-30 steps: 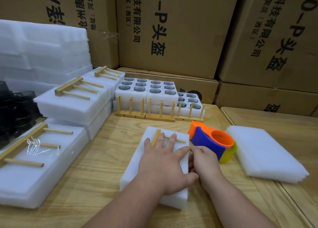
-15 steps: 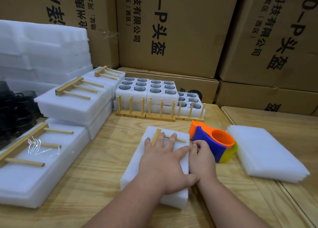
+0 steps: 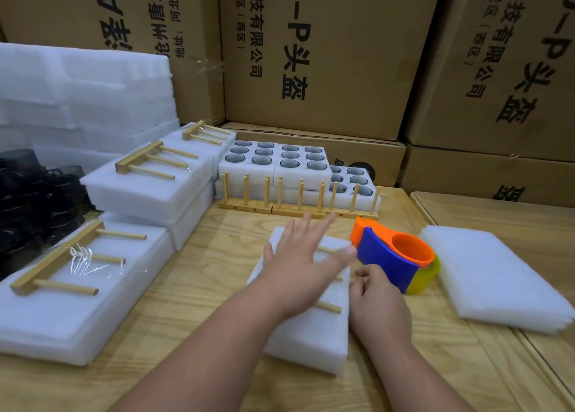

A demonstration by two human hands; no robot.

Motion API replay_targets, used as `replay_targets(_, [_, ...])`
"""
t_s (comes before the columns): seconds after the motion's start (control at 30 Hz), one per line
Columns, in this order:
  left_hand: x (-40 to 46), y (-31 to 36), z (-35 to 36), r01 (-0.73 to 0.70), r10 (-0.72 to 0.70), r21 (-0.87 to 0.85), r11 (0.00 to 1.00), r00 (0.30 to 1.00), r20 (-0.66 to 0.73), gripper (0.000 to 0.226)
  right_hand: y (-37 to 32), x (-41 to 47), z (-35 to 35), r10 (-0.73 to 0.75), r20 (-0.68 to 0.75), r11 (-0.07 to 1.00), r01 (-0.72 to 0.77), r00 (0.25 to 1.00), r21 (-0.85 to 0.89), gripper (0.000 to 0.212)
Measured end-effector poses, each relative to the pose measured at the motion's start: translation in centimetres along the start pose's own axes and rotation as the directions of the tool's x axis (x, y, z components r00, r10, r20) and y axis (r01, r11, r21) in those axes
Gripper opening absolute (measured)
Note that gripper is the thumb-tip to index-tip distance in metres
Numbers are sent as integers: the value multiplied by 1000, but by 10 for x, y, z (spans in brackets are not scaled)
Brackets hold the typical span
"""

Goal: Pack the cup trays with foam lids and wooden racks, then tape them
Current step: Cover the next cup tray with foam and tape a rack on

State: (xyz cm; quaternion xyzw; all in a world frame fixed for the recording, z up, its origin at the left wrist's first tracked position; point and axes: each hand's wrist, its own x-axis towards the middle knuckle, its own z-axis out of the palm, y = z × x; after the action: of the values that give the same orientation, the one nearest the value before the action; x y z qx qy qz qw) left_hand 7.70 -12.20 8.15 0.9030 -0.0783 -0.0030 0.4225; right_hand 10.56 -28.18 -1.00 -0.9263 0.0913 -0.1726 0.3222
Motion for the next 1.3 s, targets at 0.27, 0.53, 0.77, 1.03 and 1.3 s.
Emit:
replay_targets(0.27, [-19,-43,-35,435,-542,-538,722,839,-51,76,2,3,3,37,21,999,-36,999,-14,12])
replay_targets(0.53, [-33,-58,-33,579,-626,-589,564,765,152,43,0,2,4,27,7,999,-27,1000,-17,9])
replay_targets(0.77, [-41,-69,-41,458,-302,-782,422,885,355,54,2,2,1,42,-10,999,-42,999,4,10])
replay_targets(1.03, [-54,-69,-5,79,-448,-996,-37,890,87,91,-1,1,1,24,20,997,-23,1000,-79,16])
replay_targets(1.3, [-55,-58,14,214,-519,-942,259,853,51,39,-1,-1,-1,18,53,991,-11,998,-136,11])
